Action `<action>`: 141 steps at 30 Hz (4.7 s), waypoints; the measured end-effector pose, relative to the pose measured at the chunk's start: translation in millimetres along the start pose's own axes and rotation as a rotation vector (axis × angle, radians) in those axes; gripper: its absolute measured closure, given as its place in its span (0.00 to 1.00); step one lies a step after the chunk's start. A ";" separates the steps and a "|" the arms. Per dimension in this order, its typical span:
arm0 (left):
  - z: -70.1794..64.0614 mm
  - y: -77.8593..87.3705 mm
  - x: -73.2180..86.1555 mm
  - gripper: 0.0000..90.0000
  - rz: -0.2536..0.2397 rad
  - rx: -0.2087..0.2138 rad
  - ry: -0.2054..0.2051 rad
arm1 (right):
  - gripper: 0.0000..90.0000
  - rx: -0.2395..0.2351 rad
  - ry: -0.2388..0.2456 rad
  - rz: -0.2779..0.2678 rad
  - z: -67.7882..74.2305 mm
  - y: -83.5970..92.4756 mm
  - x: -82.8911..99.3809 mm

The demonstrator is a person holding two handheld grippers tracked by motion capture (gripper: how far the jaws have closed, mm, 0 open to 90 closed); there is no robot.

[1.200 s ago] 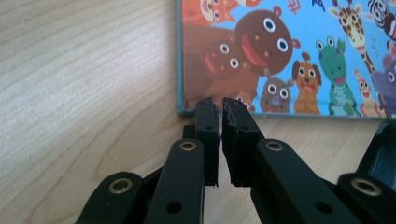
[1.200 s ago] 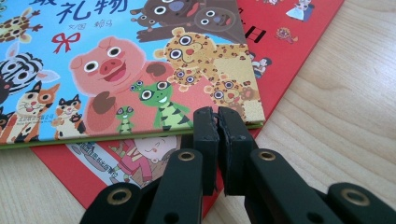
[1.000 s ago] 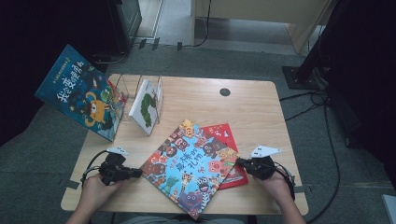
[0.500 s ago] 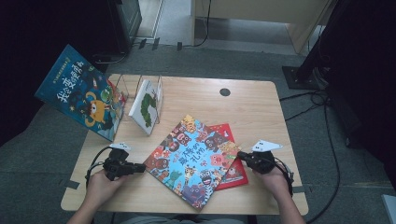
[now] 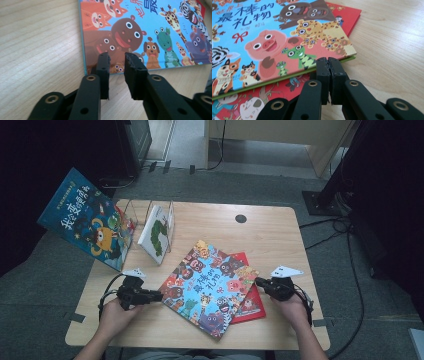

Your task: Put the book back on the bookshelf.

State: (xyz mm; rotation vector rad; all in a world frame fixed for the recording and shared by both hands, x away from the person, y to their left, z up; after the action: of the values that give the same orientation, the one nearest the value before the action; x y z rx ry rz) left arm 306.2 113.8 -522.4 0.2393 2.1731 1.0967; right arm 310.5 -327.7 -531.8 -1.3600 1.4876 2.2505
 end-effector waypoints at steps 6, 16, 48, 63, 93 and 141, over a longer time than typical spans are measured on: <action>6.8 5.7 -5.3 0.63 -0.013 -0.038 0.018 | 0.97 -0.014 0.020 -0.009 8.4 4.5 -2.0; 16.1 0.3 -18.9 0.47 0.019 -0.024 0.065 | 0.97 -0.054 0.065 0.016 29.4 2.0 -0.5; 29.5 -26.1 -55.0 0.42 0.012 0.020 0.069 | 0.96 -0.063 0.084 0.033 30.8 -8.1 2.1; 24.2 -32.5 -60.7 0.42 0.011 0.008 0.069 | 0.97 -0.050 0.089 0.032 32.4 -21.1 -9.4; -29.4 -3.5 -102.9 0.73 -0.029 0.244 0.129 | 1.00 -0.119 0.062 0.049 49.1 -25.6 -11.3; 33.2 -20.8 -57.0 0.61 0.063 -0.075 0.157 | 1.00 -0.124 0.182 0.078 64.1 -25.4 -12.0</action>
State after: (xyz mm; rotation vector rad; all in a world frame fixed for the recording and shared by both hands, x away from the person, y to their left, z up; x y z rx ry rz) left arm 373.2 96.9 -523.9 0.1949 2.2692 1.2680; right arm 292.0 -260.3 -533.0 -1.6081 1.5008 2.3573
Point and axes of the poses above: each handheld gripper's, and its own axes: y roughly backward along the jaws, x roughly out of its underside, z roughly to its left, the point moved 4 cm from there along -y, roughly forward along the jaws, and after that the axes turned 4 degrees about z, right-handed, at the moved point
